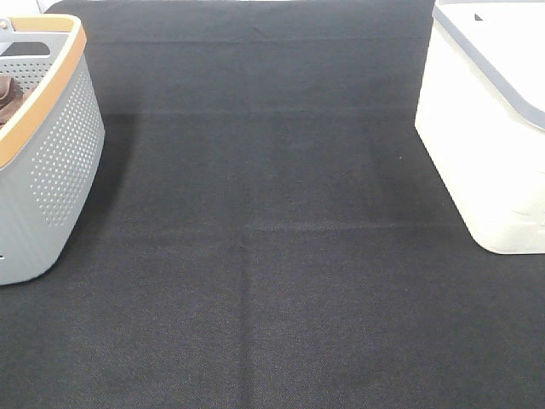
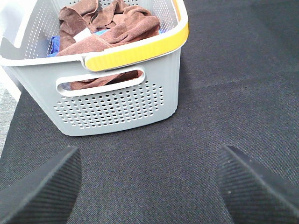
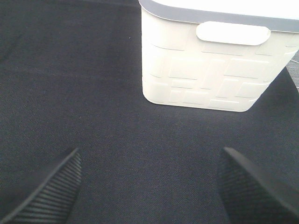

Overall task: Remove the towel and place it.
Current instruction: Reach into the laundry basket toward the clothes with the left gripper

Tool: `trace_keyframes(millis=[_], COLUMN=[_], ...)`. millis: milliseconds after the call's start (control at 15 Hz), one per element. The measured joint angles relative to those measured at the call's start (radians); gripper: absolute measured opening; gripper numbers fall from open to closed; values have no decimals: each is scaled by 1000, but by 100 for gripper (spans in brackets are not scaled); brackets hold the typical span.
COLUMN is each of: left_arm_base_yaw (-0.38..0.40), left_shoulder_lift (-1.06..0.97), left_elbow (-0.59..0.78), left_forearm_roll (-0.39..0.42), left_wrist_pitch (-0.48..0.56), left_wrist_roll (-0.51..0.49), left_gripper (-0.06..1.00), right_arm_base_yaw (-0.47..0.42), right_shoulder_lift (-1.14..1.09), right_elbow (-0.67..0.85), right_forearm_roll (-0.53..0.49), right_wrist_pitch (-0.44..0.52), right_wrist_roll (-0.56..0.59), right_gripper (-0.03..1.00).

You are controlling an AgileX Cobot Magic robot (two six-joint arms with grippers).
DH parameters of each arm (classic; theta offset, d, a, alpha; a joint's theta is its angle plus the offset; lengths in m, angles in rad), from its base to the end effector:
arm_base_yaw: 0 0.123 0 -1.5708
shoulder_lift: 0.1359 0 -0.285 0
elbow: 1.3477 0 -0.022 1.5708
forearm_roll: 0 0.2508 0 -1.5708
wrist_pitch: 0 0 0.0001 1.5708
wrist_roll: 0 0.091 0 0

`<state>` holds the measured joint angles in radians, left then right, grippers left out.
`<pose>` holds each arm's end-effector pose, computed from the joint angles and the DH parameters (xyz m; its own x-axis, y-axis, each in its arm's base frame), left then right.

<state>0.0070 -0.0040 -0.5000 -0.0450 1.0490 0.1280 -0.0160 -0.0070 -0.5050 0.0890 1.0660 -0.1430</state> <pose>-0.0050 -0.0036 0.2783 -0.4362 0.1022 -0.8940 0.0744 0.9942 0.0774 -0.0068 0.0072 0.2785 -0.4409 -0.0924 -0.8928 -0.0980 0.9937 -0.0544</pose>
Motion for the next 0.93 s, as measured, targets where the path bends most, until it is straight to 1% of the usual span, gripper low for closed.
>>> trace_keyframes(millis=[933], left_arm_base_yaw=[0], left_shoulder_lift=[0], left_elbow=[0], left_forearm_roll=[0], left_wrist_pitch=[0], left_wrist_roll=[0], left_gripper=[76], right_arm_base_yaw=[0], right_shoulder_lift=[0], right_elbow=[0], right_forearm_roll=[0], right_wrist_pitch=[0], right_wrist_roll=[0], right_gripper=[76])
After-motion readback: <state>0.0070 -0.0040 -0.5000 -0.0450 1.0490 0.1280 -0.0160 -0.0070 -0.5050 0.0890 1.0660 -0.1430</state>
